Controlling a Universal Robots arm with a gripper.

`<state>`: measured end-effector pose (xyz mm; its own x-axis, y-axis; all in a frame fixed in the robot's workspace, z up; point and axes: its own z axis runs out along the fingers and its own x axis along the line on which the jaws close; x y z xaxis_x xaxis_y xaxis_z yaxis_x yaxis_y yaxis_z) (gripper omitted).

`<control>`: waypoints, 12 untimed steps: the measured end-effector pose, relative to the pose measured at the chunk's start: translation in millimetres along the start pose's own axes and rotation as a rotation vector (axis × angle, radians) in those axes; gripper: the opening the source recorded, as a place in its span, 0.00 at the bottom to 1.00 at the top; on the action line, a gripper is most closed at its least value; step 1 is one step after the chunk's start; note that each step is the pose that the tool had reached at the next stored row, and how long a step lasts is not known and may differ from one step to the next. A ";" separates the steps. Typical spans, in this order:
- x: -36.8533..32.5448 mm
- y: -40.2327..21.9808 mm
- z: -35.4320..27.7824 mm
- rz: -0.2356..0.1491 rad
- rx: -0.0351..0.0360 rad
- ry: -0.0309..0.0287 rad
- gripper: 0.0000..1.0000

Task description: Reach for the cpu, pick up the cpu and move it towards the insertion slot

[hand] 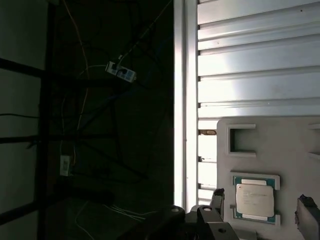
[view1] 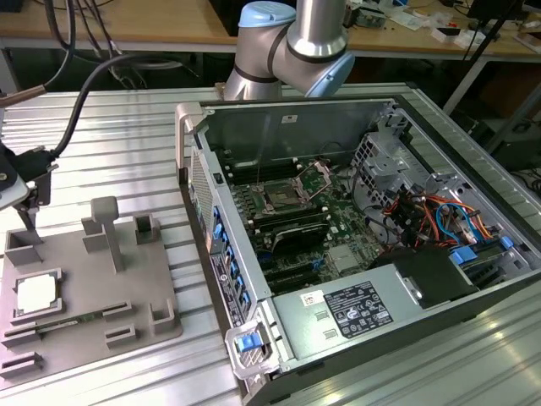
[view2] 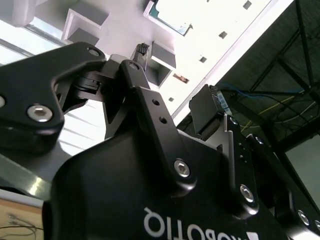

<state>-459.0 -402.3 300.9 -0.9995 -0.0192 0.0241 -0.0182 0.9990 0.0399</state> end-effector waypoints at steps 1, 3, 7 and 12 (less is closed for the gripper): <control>-0.1 -0.7 1.7 0.000 0.0001 0.0000 0.62; 0.1 -2.7 4.8 0.000 0.0007 0.0002 0.62; 0.0 -16.4 15.9 0.000 0.0007 0.0000 0.62; -0.2 -23.0 29.0 0.000 0.0006 0.0000 0.62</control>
<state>-459.1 -424.1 271.0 -0.9995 -0.0190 0.0241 -0.0180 0.9991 0.0393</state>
